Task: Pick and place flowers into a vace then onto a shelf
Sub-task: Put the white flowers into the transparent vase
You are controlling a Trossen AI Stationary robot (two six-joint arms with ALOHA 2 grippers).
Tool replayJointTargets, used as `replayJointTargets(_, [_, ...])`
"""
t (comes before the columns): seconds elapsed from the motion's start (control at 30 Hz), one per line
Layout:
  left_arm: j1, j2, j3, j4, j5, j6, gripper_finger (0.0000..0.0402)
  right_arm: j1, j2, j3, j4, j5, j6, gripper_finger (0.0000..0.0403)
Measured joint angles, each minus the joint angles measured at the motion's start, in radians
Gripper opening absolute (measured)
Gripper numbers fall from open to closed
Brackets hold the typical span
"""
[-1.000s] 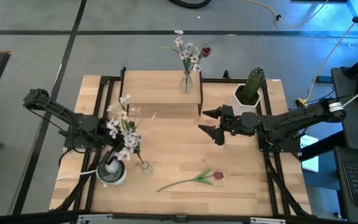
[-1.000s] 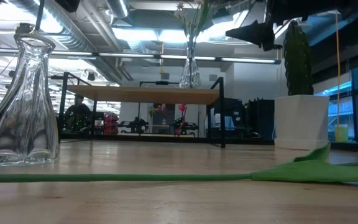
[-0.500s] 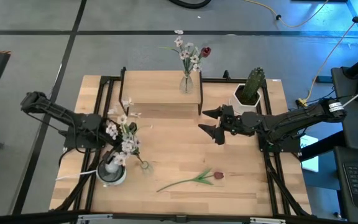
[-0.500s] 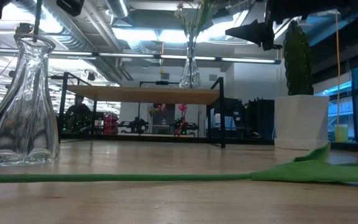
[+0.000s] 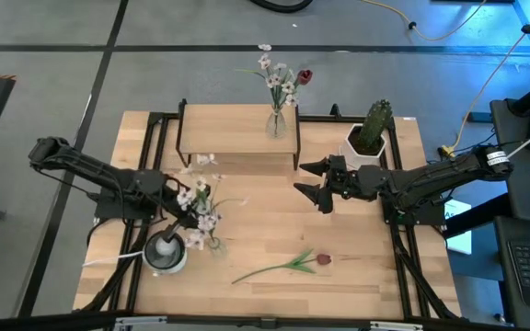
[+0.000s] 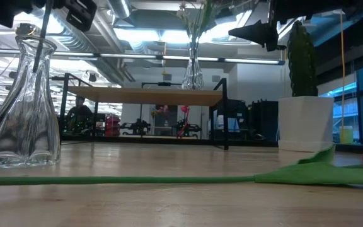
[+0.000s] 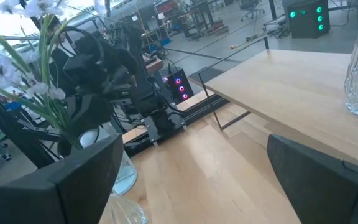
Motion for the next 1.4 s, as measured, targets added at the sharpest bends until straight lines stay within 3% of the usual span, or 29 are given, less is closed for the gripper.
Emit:
replayJointTargets(0.43, [0.000, 0.015, -0.019, 0.026, 0.055, 0.092, 0.0006, 0.001, 0.000, 0.000, -0.001, 0.000, 0.026, 0.0399])
replayJointTargets(0.73, [0.021, 0.015, -0.202, 0.340, 0.054, -0.009, 0.0006, 0.000, 0.000, 0.000, -0.001, 0.000, 0.024, 0.0399])
replayJointTargets(1.4, [0.047, 0.071, -0.225, 0.269, 0.024, 0.061, 0.0008, 0.000, 0.000, 0.000, -0.002, 0.000, 0.020, 0.0399])
